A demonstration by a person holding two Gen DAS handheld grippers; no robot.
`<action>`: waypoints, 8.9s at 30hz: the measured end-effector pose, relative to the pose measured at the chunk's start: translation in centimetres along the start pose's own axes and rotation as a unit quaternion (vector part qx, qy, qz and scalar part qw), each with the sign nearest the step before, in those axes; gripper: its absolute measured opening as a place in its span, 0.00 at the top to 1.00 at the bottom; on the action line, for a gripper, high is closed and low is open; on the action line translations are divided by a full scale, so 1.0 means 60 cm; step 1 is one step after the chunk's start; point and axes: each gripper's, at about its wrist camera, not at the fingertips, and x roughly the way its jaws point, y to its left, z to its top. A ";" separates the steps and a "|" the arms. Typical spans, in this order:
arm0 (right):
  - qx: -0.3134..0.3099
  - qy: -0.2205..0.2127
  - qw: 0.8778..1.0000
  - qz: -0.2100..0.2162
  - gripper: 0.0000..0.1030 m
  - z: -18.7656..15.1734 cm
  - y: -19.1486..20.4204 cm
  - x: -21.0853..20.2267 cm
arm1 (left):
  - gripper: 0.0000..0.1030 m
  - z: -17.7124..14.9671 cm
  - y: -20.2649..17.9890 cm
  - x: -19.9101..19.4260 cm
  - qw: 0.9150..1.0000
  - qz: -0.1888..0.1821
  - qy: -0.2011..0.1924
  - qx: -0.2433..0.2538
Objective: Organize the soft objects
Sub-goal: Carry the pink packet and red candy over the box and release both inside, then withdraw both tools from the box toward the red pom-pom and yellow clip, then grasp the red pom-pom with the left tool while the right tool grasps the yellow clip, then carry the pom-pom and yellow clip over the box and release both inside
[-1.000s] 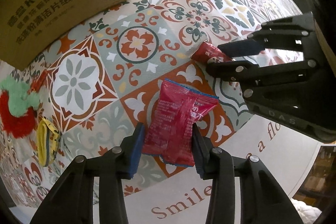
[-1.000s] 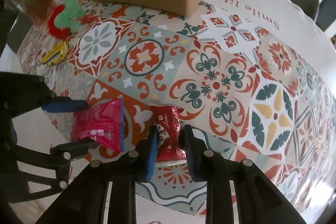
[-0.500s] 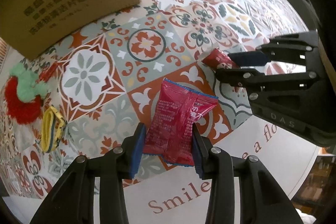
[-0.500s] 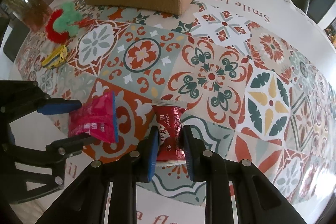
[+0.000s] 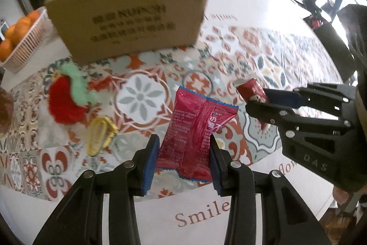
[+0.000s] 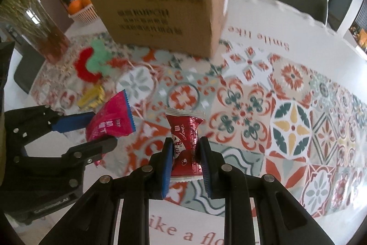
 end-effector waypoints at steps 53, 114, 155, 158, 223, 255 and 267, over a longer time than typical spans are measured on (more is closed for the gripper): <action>0.057 -0.207 0.976 0.036 0.76 0.242 0.082 -0.177 | 0.61 0.214 0.117 -0.214 0.978 0.062 -0.200 -0.023; 0.098 -0.164 0.981 -0.031 0.51 0.269 0.103 -0.133 | 0.22 0.204 0.180 -0.193 0.983 0.117 -0.141 -0.016; 0.211 -0.129 0.969 -0.011 0.51 0.100 0.260 -0.038 | 0.19 0.046 0.263 -0.143 0.980 0.076 -0.092 0.160; 0.232 -0.116 0.966 -0.011 0.51 0.095 0.264 -0.014 | 0.19 0.043 0.270 -0.120 0.977 0.060 -0.080 0.189; 0.276 0.006 0.961 0.004 0.68 0.095 0.233 0.209 | 0.67 0.073 0.244 0.128 0.972 -0.060 0.025 0.225; 0.245 -0.095 0.963 0.051 0.72 0.040 0.207 0.042 | 0.68 -0.023 0.235 -0.056 0.994 -0.015 -0.090 0.055; 0.215 -0.147 0.963 0.065 0.72 0.052 0.192 -0.055 | 0.68 -0.001 0.193 -0.129 0.990 -0.006 -0.138 0.011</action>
